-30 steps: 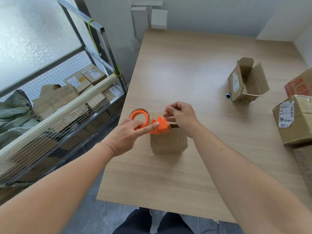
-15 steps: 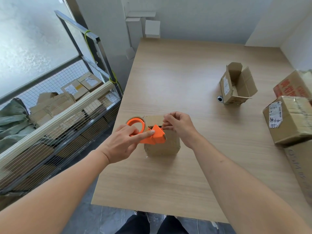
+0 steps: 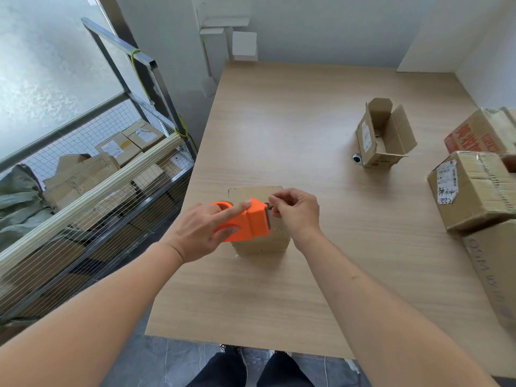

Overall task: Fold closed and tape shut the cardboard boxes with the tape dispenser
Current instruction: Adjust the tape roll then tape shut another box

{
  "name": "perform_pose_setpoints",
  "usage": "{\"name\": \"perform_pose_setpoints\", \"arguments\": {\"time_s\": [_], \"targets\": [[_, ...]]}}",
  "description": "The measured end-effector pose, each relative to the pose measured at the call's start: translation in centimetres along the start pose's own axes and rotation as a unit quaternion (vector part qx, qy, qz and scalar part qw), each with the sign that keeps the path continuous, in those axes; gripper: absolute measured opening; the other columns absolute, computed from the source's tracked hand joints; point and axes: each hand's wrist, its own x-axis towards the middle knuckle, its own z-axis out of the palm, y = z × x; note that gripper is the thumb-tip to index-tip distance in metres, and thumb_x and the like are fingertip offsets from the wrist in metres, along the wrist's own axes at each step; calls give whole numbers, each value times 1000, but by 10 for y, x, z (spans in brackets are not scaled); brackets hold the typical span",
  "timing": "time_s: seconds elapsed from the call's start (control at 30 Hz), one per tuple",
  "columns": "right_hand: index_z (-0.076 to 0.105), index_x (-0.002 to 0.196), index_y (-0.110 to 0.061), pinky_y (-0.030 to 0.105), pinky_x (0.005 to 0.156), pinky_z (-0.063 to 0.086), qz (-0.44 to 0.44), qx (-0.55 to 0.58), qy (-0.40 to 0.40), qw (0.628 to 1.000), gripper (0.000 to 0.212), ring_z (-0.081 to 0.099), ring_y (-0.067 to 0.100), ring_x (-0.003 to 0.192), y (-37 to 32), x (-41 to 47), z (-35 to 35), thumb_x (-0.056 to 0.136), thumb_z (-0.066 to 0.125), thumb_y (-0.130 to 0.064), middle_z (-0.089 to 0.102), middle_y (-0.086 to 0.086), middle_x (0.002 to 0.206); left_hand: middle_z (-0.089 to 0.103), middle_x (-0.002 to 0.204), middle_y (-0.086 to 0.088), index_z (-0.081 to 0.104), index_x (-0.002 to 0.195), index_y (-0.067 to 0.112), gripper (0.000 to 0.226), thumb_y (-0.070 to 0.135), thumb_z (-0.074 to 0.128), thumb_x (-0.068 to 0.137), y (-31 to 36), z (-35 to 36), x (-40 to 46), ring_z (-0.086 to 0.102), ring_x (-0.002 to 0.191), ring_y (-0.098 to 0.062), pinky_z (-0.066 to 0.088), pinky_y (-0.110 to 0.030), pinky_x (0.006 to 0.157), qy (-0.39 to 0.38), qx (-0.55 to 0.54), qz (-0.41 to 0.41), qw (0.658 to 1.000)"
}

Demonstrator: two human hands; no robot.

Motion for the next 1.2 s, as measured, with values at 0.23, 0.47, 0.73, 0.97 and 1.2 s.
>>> {"name": "perform_pose_setpoints", "arguments": {"time_s": [0.23, 0.47, 0.73, 0.97, 1.2], "targets": [[77, 71, -16, 45, 71, 64, 78, 12, 82, 993, 13, 65, 12, 51, 4, 2, -13, 80, 83, -8, 74, 2, 67, 56, 77, 17, 41, 147, 56, 60, 66, 49, 88, -21, -16, 16, 51, 58, -2, 46, -30, 59, -28, -89, -125, 988], [73, 83, -11, 33, 57, 62, 114, 28, 68, 991, 6, 67, 16, 55, 1, 15, -26, 87, 77, -10, 77, 9, 87, 64, 132, 8, 49, 141, 56, 67, 86, 45, 81, -56, -19, 26, 66, 94, -17, 61, -38, 79, -45, -144, -169, 974], [64, 86, -21, 39, 67, 64, 113, 80, 11, 990, 12, 62, 20, 93, -2, 12, -11, 95, 72, -25, 52, -2, 119, 63, 137, 13, 54, 140, 51, 65, 82, 48, 83, -65, -11, 26, 65, 105, -15, 60, -40, 84, -29, -159, -194, 968], [59, 91, -12, 47, 75, 64, 114, 196, -47, 973, 11, 63, 22, 82, -3, 13, 0, 100, 64, -15, 64, 3, 120, 64, 134, 13, 54, 139, 53, 63, 82, 49, 83, -72, -8, 23, 63, 103, -12, 59, -40, 85, -36, -170, -216, 961], [54, 88, -18, 50, 90, 58, 99, 140, -59, 983, 16, 64, 17, 59, 17, 18, 10, 103, 58, -14, 68, 10, 122, 65, 132, 15, 53, 138, 56, 61, 82, 48, 83, -81, -6, 16, 63, 95, -8, 58, -34, 80, -61, -164, -221, 959]]}}
